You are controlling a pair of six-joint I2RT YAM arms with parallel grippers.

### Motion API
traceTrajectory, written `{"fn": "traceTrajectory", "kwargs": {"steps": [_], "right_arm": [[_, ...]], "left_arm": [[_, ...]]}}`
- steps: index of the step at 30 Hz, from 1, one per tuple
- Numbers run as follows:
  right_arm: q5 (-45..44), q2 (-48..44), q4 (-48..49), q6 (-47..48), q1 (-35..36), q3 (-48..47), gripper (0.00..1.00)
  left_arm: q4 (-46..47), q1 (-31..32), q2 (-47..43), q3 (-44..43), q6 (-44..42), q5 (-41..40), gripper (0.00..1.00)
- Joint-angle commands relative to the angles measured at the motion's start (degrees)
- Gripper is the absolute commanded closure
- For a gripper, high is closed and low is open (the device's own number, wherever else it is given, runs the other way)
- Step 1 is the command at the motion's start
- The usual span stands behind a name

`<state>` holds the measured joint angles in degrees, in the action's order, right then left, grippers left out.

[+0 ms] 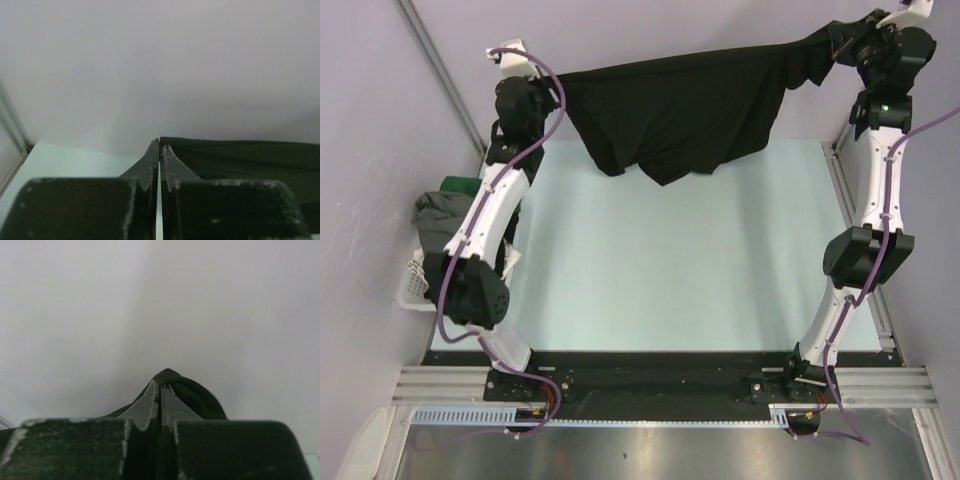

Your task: Fold and stack the t-shirts

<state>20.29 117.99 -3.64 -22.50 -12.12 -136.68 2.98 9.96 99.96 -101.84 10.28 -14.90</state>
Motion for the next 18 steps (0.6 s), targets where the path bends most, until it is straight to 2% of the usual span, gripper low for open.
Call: {"fn": "traceTrajectory", "kwargs": {"steps": [1, 2, 3, 5, 8, 12, 15, 18], "right_arm": [[-5.4, -2.7, 3.0, 3.2, -2.6, -1.2, 1.00], [-6.0, -1.8, 4.8, 3.3, -2.0, -3.0, 1.00], [-6.4, -0.9, 5.8, 3.6, -1.5, -5.4, 1.00], [-7.6, 0.5, 8.6, 4.2, 0.5, -7.1, 1.00], [-9.1, 1.4, 11.4, 7.9, 4.1, -10.4, 1.00], [-9.4, 1.4, 15.1, 11.5, 6.1, -13.1, 1.00], [-9.8, 1.0, 17.5, 11.7, 5.0, -14.2, 1.00], [-9.9, 1.4, 19.4, 10.4, 3.3, -14.6, 1.00]], "left_arm": [[3.7, -5.4, -1.4, -2.7, -1.9, -5.1, 1.00], [-2.5, -6.3, 0.9, -7.6, -0.9, -3.9, 1.00], [-2.2, -6.5, 2.4, -12.1, -0.5, -1.3, 1.00], [4.4, -6.4, 4.0, -12.4, 2.8, 0.3, 1.00], [2.7, -5.0, 10.9, -26.2, 4.3, 1.1, 1.00], [8.0, -4.0, 16.1, -42.2, 4.0, 2.1, 1.00], [12.8, -4.1, 17.2, -47.2, 4.3, 1.1, 1.00], [16.8, -4.2, 17.2, -47.1, 3.3, 0.0, 1.00]]}}
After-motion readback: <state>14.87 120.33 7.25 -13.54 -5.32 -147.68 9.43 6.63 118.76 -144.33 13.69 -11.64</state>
